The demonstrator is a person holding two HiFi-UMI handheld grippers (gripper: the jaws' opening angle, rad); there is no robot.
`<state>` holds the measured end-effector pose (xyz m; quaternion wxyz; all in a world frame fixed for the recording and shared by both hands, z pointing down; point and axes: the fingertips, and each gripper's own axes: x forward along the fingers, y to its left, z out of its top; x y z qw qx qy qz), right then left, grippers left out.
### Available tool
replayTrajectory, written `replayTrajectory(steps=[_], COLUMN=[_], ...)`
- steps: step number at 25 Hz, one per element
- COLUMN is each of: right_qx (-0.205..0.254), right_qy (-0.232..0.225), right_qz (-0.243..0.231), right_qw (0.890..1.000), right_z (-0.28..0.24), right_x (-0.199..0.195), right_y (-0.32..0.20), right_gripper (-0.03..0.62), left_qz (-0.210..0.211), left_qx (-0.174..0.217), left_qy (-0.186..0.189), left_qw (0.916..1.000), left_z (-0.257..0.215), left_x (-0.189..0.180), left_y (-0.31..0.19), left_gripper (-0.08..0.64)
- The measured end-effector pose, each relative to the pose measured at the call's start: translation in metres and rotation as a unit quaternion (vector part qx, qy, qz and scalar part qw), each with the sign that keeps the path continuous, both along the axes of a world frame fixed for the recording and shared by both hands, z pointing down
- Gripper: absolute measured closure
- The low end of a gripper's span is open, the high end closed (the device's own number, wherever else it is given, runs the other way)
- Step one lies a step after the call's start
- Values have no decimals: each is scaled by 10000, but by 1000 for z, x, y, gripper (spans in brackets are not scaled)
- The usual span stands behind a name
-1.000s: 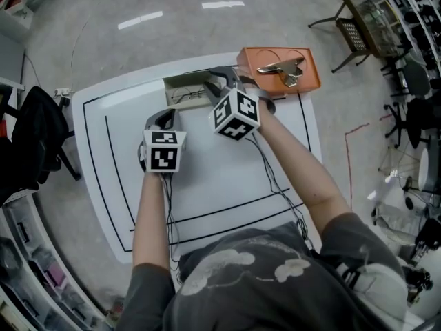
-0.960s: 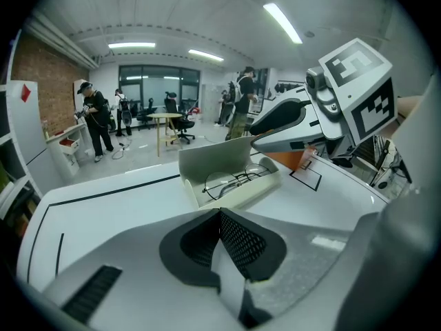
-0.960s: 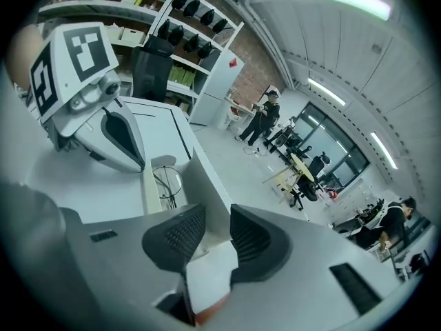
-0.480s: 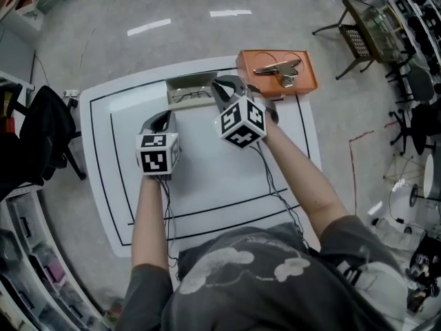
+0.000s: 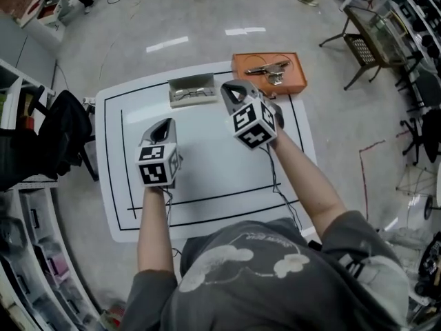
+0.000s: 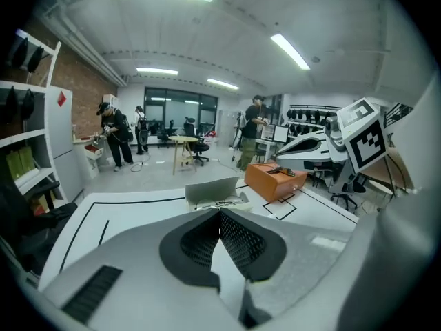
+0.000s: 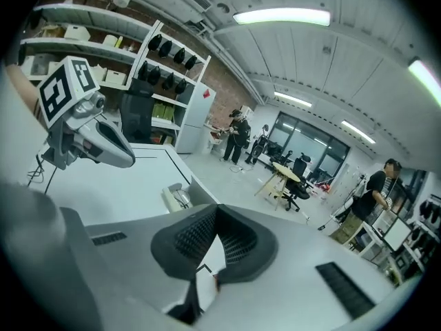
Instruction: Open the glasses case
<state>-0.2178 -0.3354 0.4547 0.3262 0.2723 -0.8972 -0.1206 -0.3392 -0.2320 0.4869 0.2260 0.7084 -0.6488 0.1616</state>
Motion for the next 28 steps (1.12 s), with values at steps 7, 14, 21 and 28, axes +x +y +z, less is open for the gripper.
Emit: replayTrajectory(steps=[7, 14, 21, 28], right_qx=[-105, -142, -176, -229], right_qy=[-383, -617, -587, -502], right_qz=[-121, -264, -580, -1061], right_qw=[9991, 9976, 9964, 9928], right_z=[-21, -31, -25, -15], right_x=[34, 71, 123, 177], right_y=[29, 51, 82, 126], right_gripper=[594, 594, 594, 594], left_qz=[-207, -407, -755, -1192], left_qx=[237, 293, 347, 430], left_qy=[-151, -204, -252, -236], left_qw=[9994, 9985, 9962, 9917], left_z=[-29, -40, -40, -39], left_x=[35, 81, 138, 200], left_y=[35, 70, 108, 154], left_gripper=[557, 557, 557, 557])
